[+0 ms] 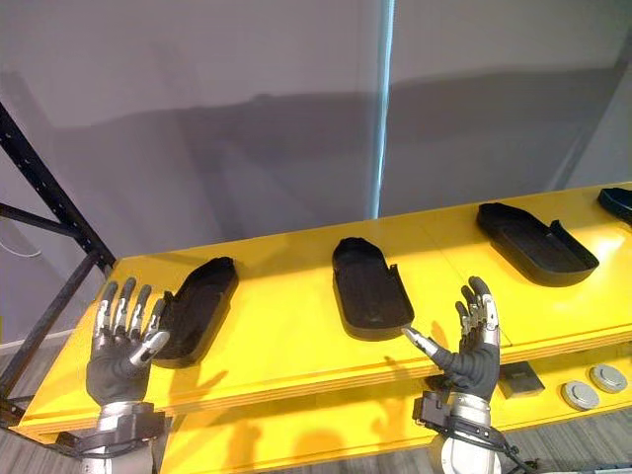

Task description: Walk over and take plastic housings, then place them on the shelf

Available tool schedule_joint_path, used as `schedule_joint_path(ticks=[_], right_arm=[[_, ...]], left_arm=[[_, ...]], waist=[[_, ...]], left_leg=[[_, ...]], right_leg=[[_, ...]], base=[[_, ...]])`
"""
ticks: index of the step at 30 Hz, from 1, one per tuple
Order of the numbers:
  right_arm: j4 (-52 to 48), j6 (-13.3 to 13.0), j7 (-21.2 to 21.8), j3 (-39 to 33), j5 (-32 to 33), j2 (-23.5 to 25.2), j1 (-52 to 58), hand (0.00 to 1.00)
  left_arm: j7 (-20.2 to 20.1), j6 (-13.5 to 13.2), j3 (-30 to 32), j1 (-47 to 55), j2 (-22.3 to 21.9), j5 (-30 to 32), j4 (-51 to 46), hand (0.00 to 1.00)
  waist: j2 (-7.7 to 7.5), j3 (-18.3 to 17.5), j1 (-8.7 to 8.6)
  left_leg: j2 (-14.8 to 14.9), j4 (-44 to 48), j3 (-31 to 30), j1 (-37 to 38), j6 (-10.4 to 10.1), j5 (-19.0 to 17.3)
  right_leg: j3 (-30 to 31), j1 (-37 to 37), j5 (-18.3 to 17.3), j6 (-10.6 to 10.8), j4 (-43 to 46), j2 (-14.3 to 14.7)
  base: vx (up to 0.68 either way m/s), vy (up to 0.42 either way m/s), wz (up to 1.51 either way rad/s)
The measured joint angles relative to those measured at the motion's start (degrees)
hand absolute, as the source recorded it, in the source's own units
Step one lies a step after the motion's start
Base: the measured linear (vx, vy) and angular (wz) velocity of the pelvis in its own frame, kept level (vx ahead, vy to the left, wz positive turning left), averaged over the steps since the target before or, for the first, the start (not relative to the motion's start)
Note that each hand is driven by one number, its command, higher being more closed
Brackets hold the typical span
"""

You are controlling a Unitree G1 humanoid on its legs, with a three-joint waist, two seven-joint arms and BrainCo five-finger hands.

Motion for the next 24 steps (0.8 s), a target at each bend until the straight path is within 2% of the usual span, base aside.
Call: schedule_joint_path(ticks=[1, 2, 3, 4, 5, 7, 9, 10, 11, 12, 13, 14, 15, 16, 17, 19, 20, 21, 22, 23, 24], right_arm=[[0.11, 0.19, -0.04, 0.0, 0.01, -0.14, -0.03, 0.0], [0.44, 0.68, -0.04, 0.01, 0.03, -0.53, -0.2, 0.0], [1.05, 0.71, 0.01, 0.09, 0.05, -1.07, -0.68, 0.0], [2.14, 0.69, 0.17, 0.08, 0.09, -2.35, -1.64, 0.0], [2.76, 0.67, 0.13, -0.09, 0.15, -4.01, -2.33, 0.0], [3.97, 0.66, -0.25, -0.64, 0.63, -7.18, -3.09, 0.0], [5.2, 0.69, -1.23, -2.57, 1.53, -7.76, -3.02, 0.0], [5.31, 0.8, -2.45, -4.1, 1.55, -7.22, -2.59, 0.0], [5.29, 0.85, -2.89, -4.83, 1.56, -6.93, -2.09, 0.0], [5.17, 0.93, -3.31, -5.93, 1.62, -6.6, -0.4, 0.0], [4.64, 0.88, -3.26, -6.58, 2.52, -5.94, 1.49, 0.0], [4.46, 0.76, -2.93, -7.03, 3.15, -5.33, 2.18, 0.0], [4.44, 0.54, -1.99, -7.78, 4.2, -3.95, 3.27, 0.0], [4.44, 0.22, -0.84, -8.55, 4.75, -3.01, 4.69, 0.0], [4.44, -0.02, -0.3, -8.84, 4.83, -2.38, 5.19, 0.0], [4.17, -0.83, 0.42, -9.45, 5.14, -2.1, 5.83, 0.0], [3.32, -1.07, 0.48, -10.06, 5.15, -2.04, 5.82, 0.0], [2.22, -1.64, 0.42, -10.3, 5.1, -2.05, 5.75, 0.0], [1.9, -1.93, 0.41, -10.19, 5.05, -2.03, 5.58, 0.0], [1.86, -2.04, 0.14, -9.97, 4.88, -1.96, 5.12, 0.0], [1.85, -2.03, -0.49, -9.86, 3.78, -1.93, 4.8, 0.0]], left_arm=[[0.22, -0.13, 0.11, -0.12, 0.03, -0.01, 0.59, 0.0], [0.98, -0.86, 0.43, -0.44, 0.23, -0.05, 1.94, 0.0], [2.11, -1.23, 0.78, -0.34, 0.26, 0.01, 2.77, 0.0], [4.46, -1.57, 1.36, -0.12, 0.2, 0.46, 3.59, 0.0], [5.79, -1.95, 1.63, -0.14, 0.15, 0.61, 3.8, 0.0], [7.01, -3.73, 2.81, -0.57, 0.11, 1.16, 3.74, 0.0], [7.43, -4.83, 3.24, -2.98, 0.25, 1.3, 3.74, 0.0], [7.54, -4.93, 3.02, -5.14, 0.27, 1.69, 4.01, 0.0], [7.54, -4.93, 2.81, -6.4, 0.28, 1.74, 4.47, 0.0], [7.58, -4.91, 2.07, -8.81, 0.26, 1.79, 5.81, 0.0], [7.84, -5.09, 1.04, -10.41, 0.3, 2.36, 6.91, 0.0], [8.45, -5.29, 0.8, -11.02, 0.37, 2.48, 7.25, 0.0], [9.94, -5.49, 0.65, -11.9, 0.5, 3.32, 7.67, 0.0], [11.65, -5.51, 0.62, -12.88, 0.73, 4.56, 8.19, 0.0], [12.49, -5.52, 0.63, -13.33, 1.17, 5.26, 8.25, 0.0], [14.01, -5.57, 0.64, -13.87, 1.74, 6.66, 8.81, 0.0], [14.15, -5.77, 0.61, -14.19, 1.85, 6.71, 8.82, 0.0], [14.32, -6.14, 0.42, -14.44, 1.8, 6.71, 8.85, 0.0], [14.42, -6.44, 0.24, -14.56, 1.65, 6.72, 8.86, 0.0], [14.45, -6.69, -0.23, -14.75, 1.41, 6.74, 8.89, 0.0], [14.53, -6.7, -0.98, -14.78, 0.94, 6.75, 8.92, 0.0]], waist=[[-0.34, 0.05, 0.04], [-1.21, 0.38, 0.27], [-2.17, 0.77, 0.73], [-3.16, 0.93, 1.21], [-3.34, 1.0, 1.22], [-3.05, 0.64, 1.81], [-2.9, 0.54, 1.72], [-2.74, 0.7, 0.77], [-2.78, 1.06, -0.2], [-2.85, 1.84, -1.33], [-3.08, 2.67, -1.98], [-3.13, 3.32, -2.22], [-3.59, 4.35, -2.46], [-3.85, 4.78, -2.89], [-4.34, 5.23, -2.97], [-4.03, 6.16, -3.65], [-3.98, 6.19, -3.77], [-3.94, 6.23, -3.73], [-3.92, 6.25, -3.71], [-4.16, 6.2, -3.51], [-4.67, 6.03, -3.37]], left_leg=[[0.34, 1.15, 0.37, -0.29, 0.13, -0.58], [1.48, 7.29, 0.9, -1.79, 0.13, -3.29], [2.86, 13.13, -1.31, -3.17, 0.53, -5.43], [3.61, 19.97, -7.68, -5.0, 2.07, -7.81], [3.83, 24.66, -13.41, -6.22, 2.23, -9.7], [1.86, 30.21, -26.86, -6.35, 0.64, -14.8], [0.35, 30.26, -33.12, -4.68, -1.07, -17.66], [0.1, 28.44, -33.26, -2.74, -2.01, -19.31], [-0.11, 28.0, -32.64, -2.01, -2.62, -20.27], [-0.51, 27.77, -30.44, -0.2, -2.57, -22.15], [-1.09, 27.01, -27.48, 2.47, -1.52, -23.96], [-1.34, 26.28, -25.73, 3.87, -0.7, -24.78], [-2.15, 24.46, -21.85, 6.13, 0.5, -25.85], [-2.98, 22.48, -18.6, 6.88, 1.86, -26.61], [-3.54, 22.05, -16.37, 6.76, 2.72, -26.18], [-3.66, 21.69, -11.19, 5.83, 4.01, -25.15], [-3.26, 21.06, -8.42, 5.19, 4.03, -24.22], [-2.36, 20.38, -6.07, 5.05, 3.73, -23.35], [-1.7, 20.33, -5.07, 5.02, 3.33, -23.05], [-0.44, 20.42, -3.14, 4.94, 2.56, -22.62], [-0.01, 21.2, -2.08, 4.78, 2.35, -22.57]], right_leg=[[0.96, -0.32, 0.11, -0.15, 0.02, 0.2], [3.47, -0.77, 0.34, -0.48, 0.15, 0.49], [6.21, -1.12, 0.59, -0.83, 0.31, 1.0], [10.63, -1.68, 0.79, -1.07, 0.66, 1.8], [13.97, -2.07, 1.0, -1.16, 0.74, 2.61], [22.66, -4.27, 1.86, -1.12, 2.88, 4.72], [28.84, -7.67, 1.92, -0.24, 6.28, 6.7], [31.87, -9.53, 1.93, 1.21, 7.96, 7.7], [33.07, -9.87, 2.12, 1.74, 8.29, 7.83], [34.83, -9.82, 2.8, 2.89, 8.34, 7.88], [35.18, -9.85, 3.18, 3.5, 8.94, 7.98], [34.95, -9.95, 3.71, 4.09, 9.18, 8.04], [32.28, -10.78, 5.89, 4.09, 8.96, 7.46], [28.23, -12.14, 9.69, 3.64, 6.61, 6.43], [25.96, -12.63, 10.64, 2.85, 5.2, 5.16], [18.82, -16.29, 9.19, 1.49, 10.05, 3.48], [14.96, -17.81, 7.24, 1.35, 15.47, 2.53], [11.38, -17.79, 3.18, -0.58, 20.63, 1.41], [9.68, -17.6, 0.65, -1.7, 22.99, 0.8], [6.96, -17.09, -3.48, -2.56, 27.05, -0.78], [4.38, -15.89, -5.43, -1.89, 27.9, -2.63]], base=[[0.01, -0.033, -0.82], [0.01, -0.069, -1.01], [0.01, -0.121, -1.63], [0.02, -0.103, -1.8], [0.05, -0.01, -2.23], [0.08, 0.179, -2.1], [0.05, 0.289, -1.88], [0.01, 0.306, -1.58], [-0.04, 0.321, -1.29], [-0.12, 0.396, -1.25], [-0.15, 0.394, -1.38], [-0.17, 0.312, -1.66], [-0.21, 0.203, -1.71], [-0.3, 0.2, -1.72], [-0.37, 0.184, -1.56], [-0.25, 0.103, -1.27], [-0.14, 0.028, -1.2], [-0.11, -0.012, -1.11], [-0.07, -0.077, -1.0], [-0.04, -0.13, -0.88], [-0.02, -0.16, -0.8]])
